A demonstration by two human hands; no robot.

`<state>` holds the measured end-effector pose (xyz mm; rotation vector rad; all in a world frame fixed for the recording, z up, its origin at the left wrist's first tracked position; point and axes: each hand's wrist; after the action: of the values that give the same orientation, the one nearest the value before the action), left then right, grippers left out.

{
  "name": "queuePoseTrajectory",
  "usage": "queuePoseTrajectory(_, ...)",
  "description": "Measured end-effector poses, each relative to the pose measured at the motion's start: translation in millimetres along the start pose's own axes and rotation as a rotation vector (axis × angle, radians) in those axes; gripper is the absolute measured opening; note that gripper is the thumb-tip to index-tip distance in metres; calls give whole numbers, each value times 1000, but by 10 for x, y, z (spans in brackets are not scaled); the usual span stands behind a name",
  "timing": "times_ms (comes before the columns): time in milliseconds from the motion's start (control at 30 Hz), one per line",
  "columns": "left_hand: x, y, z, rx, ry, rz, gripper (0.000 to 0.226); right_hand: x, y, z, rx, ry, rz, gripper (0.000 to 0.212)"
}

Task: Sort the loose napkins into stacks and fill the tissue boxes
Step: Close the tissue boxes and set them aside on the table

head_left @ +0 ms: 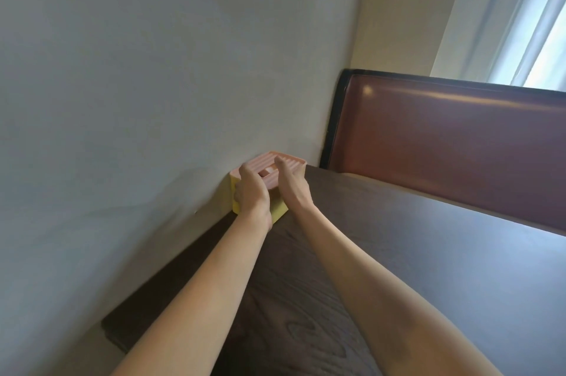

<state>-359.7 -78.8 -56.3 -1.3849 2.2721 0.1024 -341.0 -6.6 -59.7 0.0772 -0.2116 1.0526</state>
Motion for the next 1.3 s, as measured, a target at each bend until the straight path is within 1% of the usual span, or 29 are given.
queuePoseTrajectory(33,-12,-80,-35,-16,-11,11,59,12,-29,27,-12,-11,32,57)
queuePoseTrajectory(67,-9,-118,-38,-24,-17,14,53,32,-50,47,-28,-29,60,56)
queuePoseTrajectory(133,4,-211,-64,-49,-10,29,46,77,-97,76,-53,-27,92,61)
queuePoseTrajectory(233,5,-323,-103,-51,10,45,39,150,-177,72,-68,122,136,54)
queuePoseTrajectory(267,2,-361,-109,-45,16,51,38,159,-231,82,-76,179,143,50)
queuePoseTrajectory(300,1,-398,-116,-46,21,54,38,161,-292,101,-79,225,153,50)
queuePoseTrajectory(367,-2,-474,-116,-53,37,55,41,159,-399,120,-69,289,192,59)
queuePoseTrajectory(467,-20,-587,-126,-68,81,68,45,176,-525,156,-60,371,225,63)
queuePoseTrajectory(567,-54,-700,-137,-73,90,58,49,229,-672,194,-11,382,125,62)
queuePoseTrajectory(633,-115,-816,-134,-56,105,67,54,308,-815,214,50,379,53,59)
queuePoseTrajectory(700,-248,-1012,-114,-50,126,122,58,459,-1101,267,102,321,-72,47)
queuePoseTrajectory(767,-414,-1231,-81,-47,145,194,59,632,-1393,288,159,288,-164,31)
queuePoseTrajectory(867,-730,-1605,-15,-24,144,294,52,936,-1902,300,205,264,-277,23)
queuePoseTrajectory(1000,-1208,-2240,199,6,199,426,38,1406,-2722,321,238,209,-455,26)
queuePoseTrajectory(1100,-1589,-2738,467,21,198,535,34,1764,-3340,305,225,151,-560,30)
queuePoseTrajectory(1200,-1927,-3278,742,78,203,626,38,2133,-3938,230,220,129,-671,35)
queuePoseTrajectory(1300,-2189,-3831,972,114,221,733,51,2468,-4469,134,196,94,-778,36)
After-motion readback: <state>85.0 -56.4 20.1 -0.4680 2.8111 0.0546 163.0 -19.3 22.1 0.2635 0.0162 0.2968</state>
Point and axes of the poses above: each hand's wrist, its own y-axis towards the middle knuckle, its own x-axis out of the back of the hand, z = x × y, and after that the axes turned 14 degrees about z, right-handed
